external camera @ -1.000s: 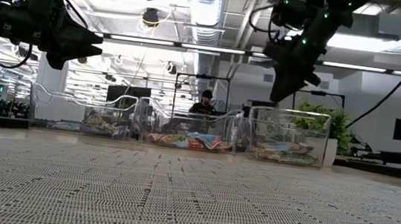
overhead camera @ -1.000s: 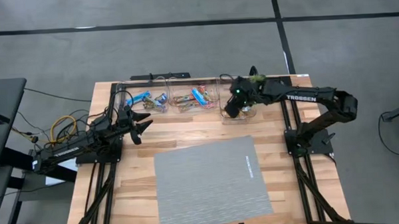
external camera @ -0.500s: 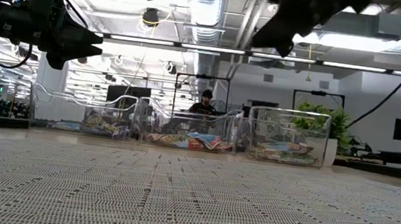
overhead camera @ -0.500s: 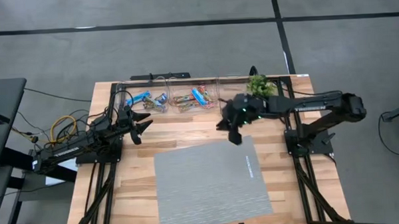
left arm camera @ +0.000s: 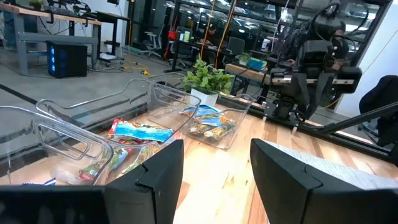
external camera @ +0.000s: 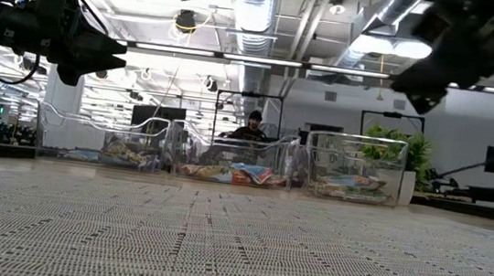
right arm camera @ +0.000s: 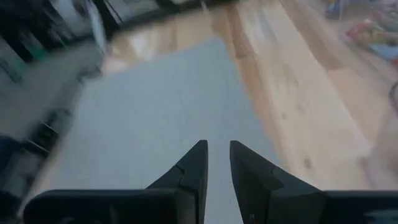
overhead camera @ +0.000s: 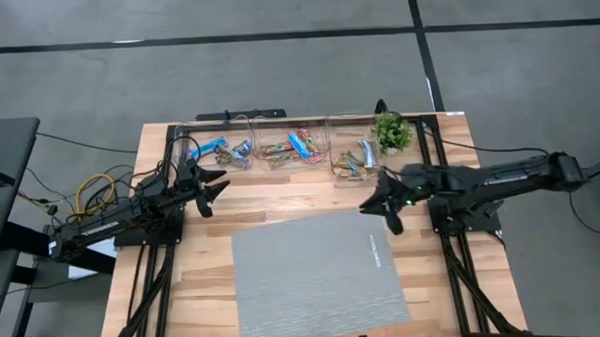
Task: Pick and place Granola Bars by type
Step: Return to Home position
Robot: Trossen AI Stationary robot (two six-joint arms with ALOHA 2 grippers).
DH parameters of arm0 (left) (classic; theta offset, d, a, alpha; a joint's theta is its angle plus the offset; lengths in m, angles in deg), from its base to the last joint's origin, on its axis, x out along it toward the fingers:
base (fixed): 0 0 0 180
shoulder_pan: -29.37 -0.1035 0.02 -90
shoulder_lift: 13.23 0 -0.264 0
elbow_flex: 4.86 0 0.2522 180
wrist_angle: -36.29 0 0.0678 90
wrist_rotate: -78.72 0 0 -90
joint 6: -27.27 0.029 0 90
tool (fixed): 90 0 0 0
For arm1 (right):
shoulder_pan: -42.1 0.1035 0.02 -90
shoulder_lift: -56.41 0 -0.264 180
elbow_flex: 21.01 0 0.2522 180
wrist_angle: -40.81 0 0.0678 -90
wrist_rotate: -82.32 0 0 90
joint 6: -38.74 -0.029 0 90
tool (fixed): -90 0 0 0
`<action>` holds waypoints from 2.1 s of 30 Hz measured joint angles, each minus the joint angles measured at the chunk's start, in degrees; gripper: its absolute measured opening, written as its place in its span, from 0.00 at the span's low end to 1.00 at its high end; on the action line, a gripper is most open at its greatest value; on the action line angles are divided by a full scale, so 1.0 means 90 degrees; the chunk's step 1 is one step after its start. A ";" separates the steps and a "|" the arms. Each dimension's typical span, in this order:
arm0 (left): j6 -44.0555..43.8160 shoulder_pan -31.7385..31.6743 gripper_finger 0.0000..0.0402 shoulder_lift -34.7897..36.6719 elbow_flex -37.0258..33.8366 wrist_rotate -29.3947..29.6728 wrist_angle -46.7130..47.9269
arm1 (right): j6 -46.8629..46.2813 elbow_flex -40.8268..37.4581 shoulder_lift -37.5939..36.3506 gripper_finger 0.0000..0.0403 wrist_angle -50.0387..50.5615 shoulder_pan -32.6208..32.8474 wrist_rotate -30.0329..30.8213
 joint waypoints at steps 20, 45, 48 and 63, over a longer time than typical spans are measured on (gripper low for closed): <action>0.0000 0.0000 0.44 -0.0001 0.0002 0.0000 0.0000 | 0.0886 -0.1936 -0.2800 0.15 -0.0985 0.0384 0.0186; 0.0000 0.0002 0.44 0.0001 0.0002 0.0000 0.0000 | 0.1220 -0.2602 -0.4085 0.15 -0.0650 0.0089 0.1125; 0.0000 0.0002 0.44 -0.0001 0.0002 0.0000 0.0000 | 0.1219 -0.2604 -0.4084 0.15 -0.0648 -0.0059 0.1160; -0.0002 0.0000 0.44 0.0000 0.0002 0.0000 0.0000 | 0.1115 -0.2609 -0.4082 0.15 -0.0643 -0.0213 0.1136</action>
